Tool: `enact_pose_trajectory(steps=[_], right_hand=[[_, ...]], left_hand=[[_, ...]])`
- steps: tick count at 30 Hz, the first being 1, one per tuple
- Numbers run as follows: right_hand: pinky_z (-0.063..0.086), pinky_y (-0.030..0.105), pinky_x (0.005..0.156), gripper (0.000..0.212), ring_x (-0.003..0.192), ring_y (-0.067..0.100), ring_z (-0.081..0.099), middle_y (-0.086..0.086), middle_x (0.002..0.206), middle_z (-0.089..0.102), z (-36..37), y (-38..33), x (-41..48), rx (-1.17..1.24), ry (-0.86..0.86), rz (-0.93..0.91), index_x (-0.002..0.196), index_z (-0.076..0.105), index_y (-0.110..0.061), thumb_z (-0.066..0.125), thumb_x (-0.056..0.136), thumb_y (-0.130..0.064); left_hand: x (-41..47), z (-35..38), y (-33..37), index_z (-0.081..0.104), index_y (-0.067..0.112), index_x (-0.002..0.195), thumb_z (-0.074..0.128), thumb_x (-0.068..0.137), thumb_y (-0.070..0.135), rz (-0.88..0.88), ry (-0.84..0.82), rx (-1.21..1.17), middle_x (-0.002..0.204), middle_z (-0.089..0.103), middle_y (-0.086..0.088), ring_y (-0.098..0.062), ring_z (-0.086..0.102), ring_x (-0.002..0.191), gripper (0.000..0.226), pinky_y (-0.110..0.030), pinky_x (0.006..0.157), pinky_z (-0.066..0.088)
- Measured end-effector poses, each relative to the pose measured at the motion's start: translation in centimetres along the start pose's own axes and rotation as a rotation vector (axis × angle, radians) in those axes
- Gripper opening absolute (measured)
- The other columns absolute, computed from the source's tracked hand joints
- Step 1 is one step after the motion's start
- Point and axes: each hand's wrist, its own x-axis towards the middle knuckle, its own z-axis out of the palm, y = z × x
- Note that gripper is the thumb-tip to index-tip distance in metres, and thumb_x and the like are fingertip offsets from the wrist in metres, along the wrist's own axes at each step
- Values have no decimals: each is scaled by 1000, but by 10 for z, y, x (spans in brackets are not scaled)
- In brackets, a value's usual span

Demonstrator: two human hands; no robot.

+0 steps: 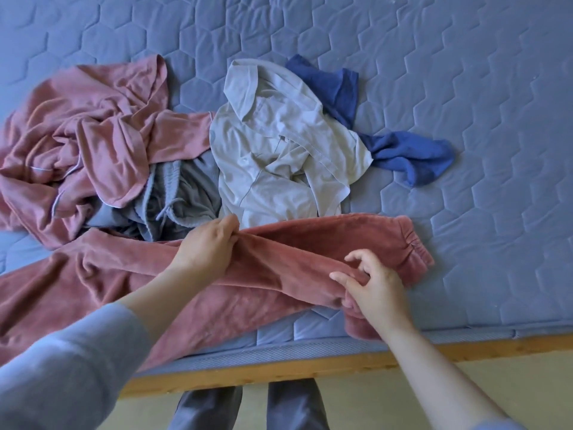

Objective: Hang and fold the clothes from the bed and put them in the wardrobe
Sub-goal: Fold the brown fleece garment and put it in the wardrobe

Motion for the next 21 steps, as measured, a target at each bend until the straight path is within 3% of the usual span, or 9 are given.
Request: enact_pose_trajectory(steps=[3,5,8,11,16,19,21], right_hand=[[49,23,44,19,49,15,67,0,55,67,-19,4,34,83,-380,180,79,61,-28,79,74,-32],[49,24,50,19,56,19,68,0,58,67,-28,13,54,-13,-465,200,70,60,-23,78,76,-26],[42,30,69,12,79,16,59,-10,76,63,-32,31,79,-325,-301,142,76,63,-25,75,80,-29],[42,32,74,11,94,27,60,2,100,67,-25,44,88,-433,-143,203,97,65,-20,62,88,-24],[47,42,88,36,108,35,57,14,115,62,-16,49,64,-311,250,300,114,59,-8,69,84,-25],[47,41,77,42,102,35,55,14,108,60,-19,52,36,-197,440,395,108,56,-8,72,80,-34],[47,38,72,43,97,32,58,8,103,61,-20,57,19,-113,447,469,104,54,-11,71,80,-42]], left_hand=[[17,5,-6,54,9,93,48,91,8,-9,-81,25,85,59,-6,-29,53,77,6,-41,67,45],[25,10,-9,59,7,96,47,90,6,19,-145,51,90,61,-8,-29,56,82,13,-42,71,47],[32,17,-10,61,7,96,48,85,0,27,-194,103,88,58,-6,-25,52,77,19,-37,66,42],[37,21,-6,60,6,97,46,85,1,-1,-222,141,87,56,-6,-24,49,76,19,-36,65,41],[42,26,10,56,8,100,49,90,14,-7,-294,137,98,58,-7,-28,56,91,14,-41,78,47],[49,32,29,55,11,106,52,89,18,8,-326,128,105,58,-4,-27,55,97,19,-37,76,46],[56,38,44,54,12,108,53,88,18,5,-327,104,106,59,-4,-27,55,98,21,-34,73,42]])
